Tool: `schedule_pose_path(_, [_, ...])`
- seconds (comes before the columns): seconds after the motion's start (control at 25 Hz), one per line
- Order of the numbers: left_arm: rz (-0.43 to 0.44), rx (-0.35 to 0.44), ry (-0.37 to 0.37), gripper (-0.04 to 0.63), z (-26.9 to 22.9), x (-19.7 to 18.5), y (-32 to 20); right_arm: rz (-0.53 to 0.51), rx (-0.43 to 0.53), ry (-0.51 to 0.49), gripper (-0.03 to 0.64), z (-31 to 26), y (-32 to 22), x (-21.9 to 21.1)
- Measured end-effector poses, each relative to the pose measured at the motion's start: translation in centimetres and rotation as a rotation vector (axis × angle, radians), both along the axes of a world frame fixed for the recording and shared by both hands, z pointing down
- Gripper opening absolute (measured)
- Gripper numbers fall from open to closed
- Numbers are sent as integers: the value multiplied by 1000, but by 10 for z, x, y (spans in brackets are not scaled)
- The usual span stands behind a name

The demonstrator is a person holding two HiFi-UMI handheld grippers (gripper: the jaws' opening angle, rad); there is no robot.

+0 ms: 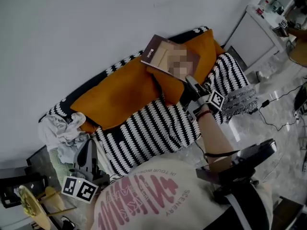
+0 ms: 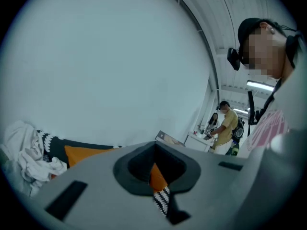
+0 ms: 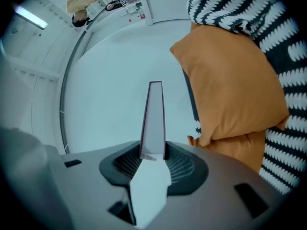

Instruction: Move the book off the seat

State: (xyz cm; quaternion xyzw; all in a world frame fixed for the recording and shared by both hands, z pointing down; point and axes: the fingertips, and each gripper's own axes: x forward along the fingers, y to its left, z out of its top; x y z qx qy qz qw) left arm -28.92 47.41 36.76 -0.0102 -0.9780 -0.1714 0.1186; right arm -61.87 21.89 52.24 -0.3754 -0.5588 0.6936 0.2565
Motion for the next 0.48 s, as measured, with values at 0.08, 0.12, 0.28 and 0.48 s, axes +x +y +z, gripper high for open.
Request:
schedule_pose_path(0.08, [48,-1,-19,8,-2,-13,-7,4,-8,-53,158,-22,-12,8])
schedule_pose_path(0.12, [68,0,-32,8,-3,-18,-10,12,-12,-78,158,-32,-19,11])
schedule_pose_path(0.28, [136,29,-99,8,-11,-37,-22,17,-38,-168,158,-77,-35,36])
schedule_pose_path(0.48, [240,62,-169,8,-21,-49,-37,29,-86,-256,158,-122,-47,82])
